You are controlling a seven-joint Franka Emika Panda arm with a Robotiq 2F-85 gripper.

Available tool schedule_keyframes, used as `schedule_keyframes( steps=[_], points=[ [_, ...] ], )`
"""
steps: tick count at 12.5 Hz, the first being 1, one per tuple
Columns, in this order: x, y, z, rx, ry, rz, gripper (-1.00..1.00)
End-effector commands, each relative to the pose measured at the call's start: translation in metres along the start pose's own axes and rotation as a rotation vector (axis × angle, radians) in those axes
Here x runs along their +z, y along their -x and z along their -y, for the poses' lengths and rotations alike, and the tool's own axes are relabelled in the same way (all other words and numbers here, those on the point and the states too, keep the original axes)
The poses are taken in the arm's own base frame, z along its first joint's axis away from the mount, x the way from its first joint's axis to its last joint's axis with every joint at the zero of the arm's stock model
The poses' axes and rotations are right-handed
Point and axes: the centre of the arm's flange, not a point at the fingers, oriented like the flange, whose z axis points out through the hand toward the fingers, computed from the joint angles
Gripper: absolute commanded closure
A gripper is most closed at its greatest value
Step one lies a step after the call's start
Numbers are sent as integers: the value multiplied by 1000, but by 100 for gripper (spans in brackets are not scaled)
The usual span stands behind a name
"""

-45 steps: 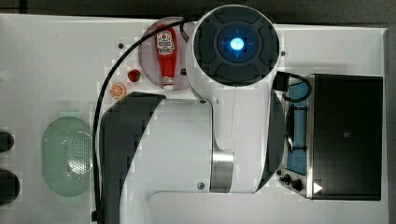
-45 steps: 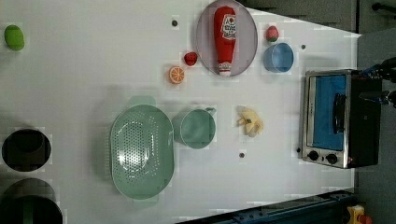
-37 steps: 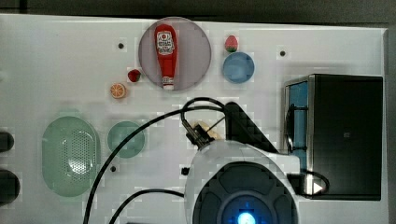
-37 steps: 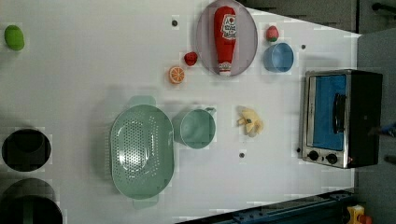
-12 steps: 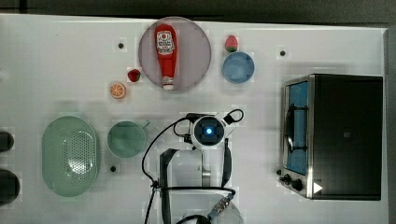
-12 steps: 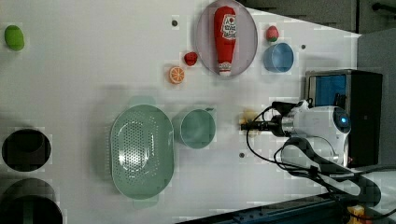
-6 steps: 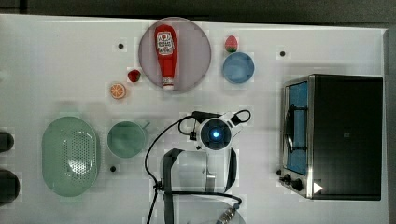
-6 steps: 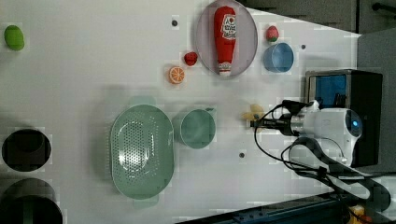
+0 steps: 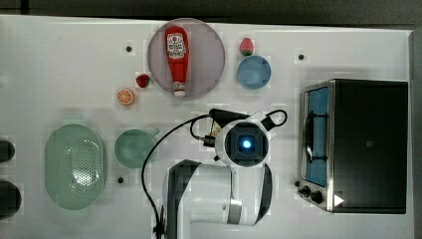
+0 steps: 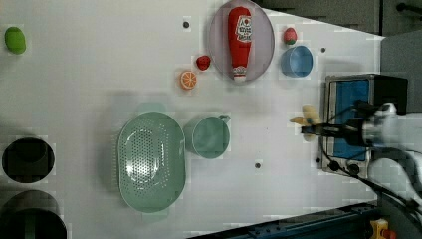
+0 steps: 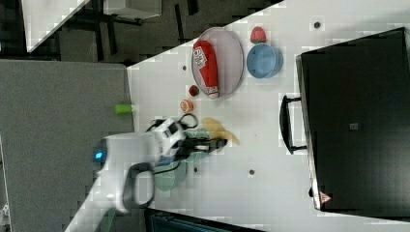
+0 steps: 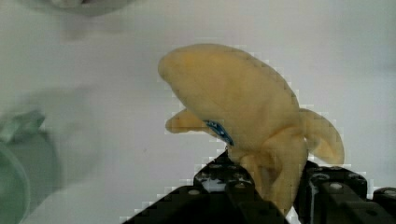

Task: Pick Banana and place it in mug.

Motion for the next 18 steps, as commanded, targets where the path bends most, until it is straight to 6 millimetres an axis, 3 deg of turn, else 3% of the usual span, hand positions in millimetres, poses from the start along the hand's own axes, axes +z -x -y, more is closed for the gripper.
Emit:
schedule_keyframes(
  steps=[1,4,7,9,12,15,18],
  points=[
    [-65,3,18,-47,20,-20,37],
    [-111,25,55,7,31,-2,37],
    [-115,45,123,115,-63,40,37],
    [-111,60,166,183,-68,45,37],
    [-97,76,214,310,-45,32,37],
    [-70,81,251,354,-59,17,37],
    [-37,78,274,428,-64,4,37]
  ],
)
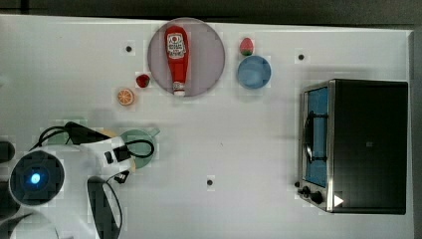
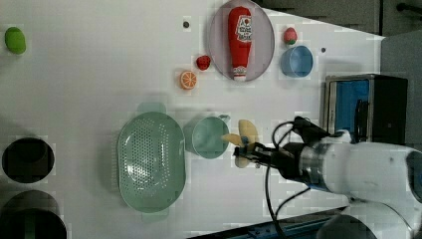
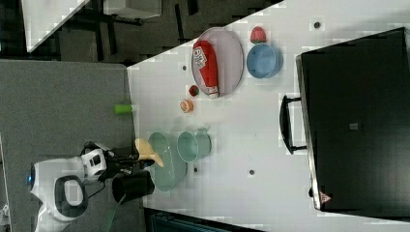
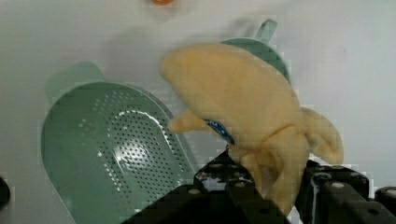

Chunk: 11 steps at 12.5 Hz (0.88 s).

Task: Pick Banana and place it in mug.

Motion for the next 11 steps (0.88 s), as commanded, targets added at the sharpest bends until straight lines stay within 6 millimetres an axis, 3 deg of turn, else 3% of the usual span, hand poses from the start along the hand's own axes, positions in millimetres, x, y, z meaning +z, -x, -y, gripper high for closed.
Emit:
schedule_keyframes(
  steps=[1,7,11],
  points=[
    [25,-14,0,185,13,-33,37],
    [76,-29,2,168,24,-33,33],
    [82,-32,3,175,0,-42,-51]
  ],
)
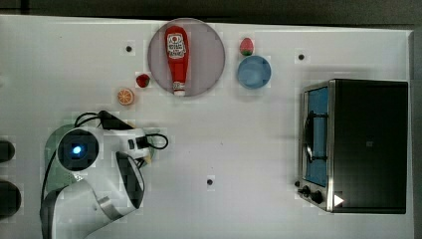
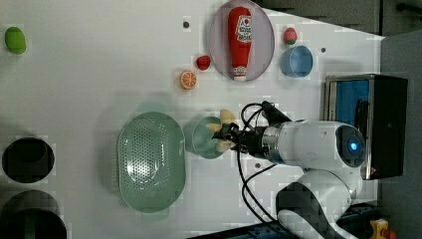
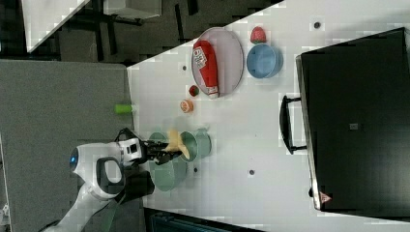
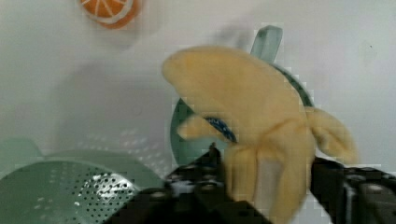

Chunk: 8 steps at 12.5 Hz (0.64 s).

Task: Pick Banana and place it in mug.

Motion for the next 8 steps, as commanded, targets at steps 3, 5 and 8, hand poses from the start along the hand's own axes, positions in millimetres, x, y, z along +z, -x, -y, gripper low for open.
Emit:
schedule_keyframes(
  steps=[3,5,8],
  points=[
    [-25,-2,6,53,-41,-48,-100],
    [-49,-18,5,82,-76,-80,-100],
    [-114,-50,-19,162,-54,-115,-100]
  ],
)
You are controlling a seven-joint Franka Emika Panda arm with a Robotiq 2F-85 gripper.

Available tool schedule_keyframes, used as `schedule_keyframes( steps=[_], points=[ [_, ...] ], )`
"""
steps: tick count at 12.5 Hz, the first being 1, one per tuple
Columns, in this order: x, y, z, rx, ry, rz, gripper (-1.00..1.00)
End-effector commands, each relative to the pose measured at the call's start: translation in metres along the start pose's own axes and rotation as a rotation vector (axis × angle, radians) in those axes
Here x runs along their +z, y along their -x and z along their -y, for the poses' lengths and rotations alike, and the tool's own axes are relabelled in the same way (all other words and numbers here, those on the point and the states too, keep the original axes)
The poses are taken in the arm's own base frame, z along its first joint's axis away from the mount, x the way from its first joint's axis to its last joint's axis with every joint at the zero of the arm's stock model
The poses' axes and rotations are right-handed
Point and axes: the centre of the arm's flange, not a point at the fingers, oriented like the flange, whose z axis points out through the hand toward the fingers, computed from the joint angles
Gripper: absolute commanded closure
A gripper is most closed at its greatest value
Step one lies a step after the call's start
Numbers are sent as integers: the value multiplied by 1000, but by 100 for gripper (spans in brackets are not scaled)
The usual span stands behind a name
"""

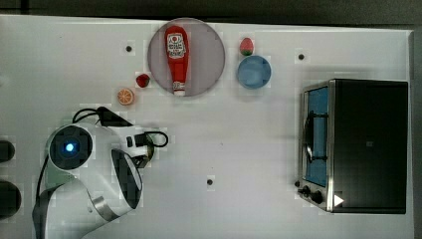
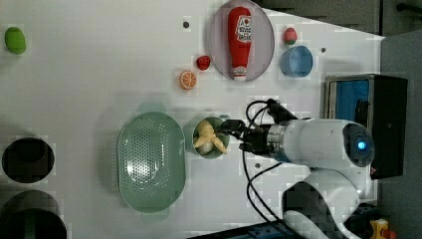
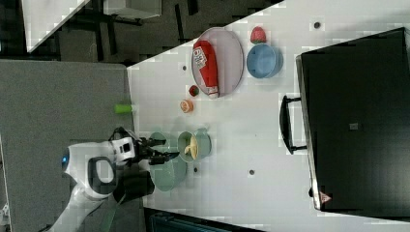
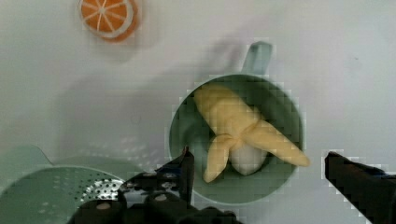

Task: Pick Banana and place it in mug.

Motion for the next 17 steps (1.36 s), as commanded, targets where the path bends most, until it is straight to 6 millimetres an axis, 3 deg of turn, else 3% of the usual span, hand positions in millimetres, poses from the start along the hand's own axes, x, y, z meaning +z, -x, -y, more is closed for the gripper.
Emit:
schedule_keyframes(
  steps=[1,3,5,8,10,12,17],
  points=[
    [-106,-61,-36,173,-46,-84,-100],
    [-163,-90,-72,260,-32,-88,-100],
    [-215,-117,-122,345,-27,-78,-100],
    [-270,-133,-189,407,-20,-51,-100],
    [-297,-138,-218,454,-38,-49,-100],
    [-306,-137,-232,465,-24,-26,-100],
    [-295,-143,-225,440,-10,-17,-100]
  ],
)
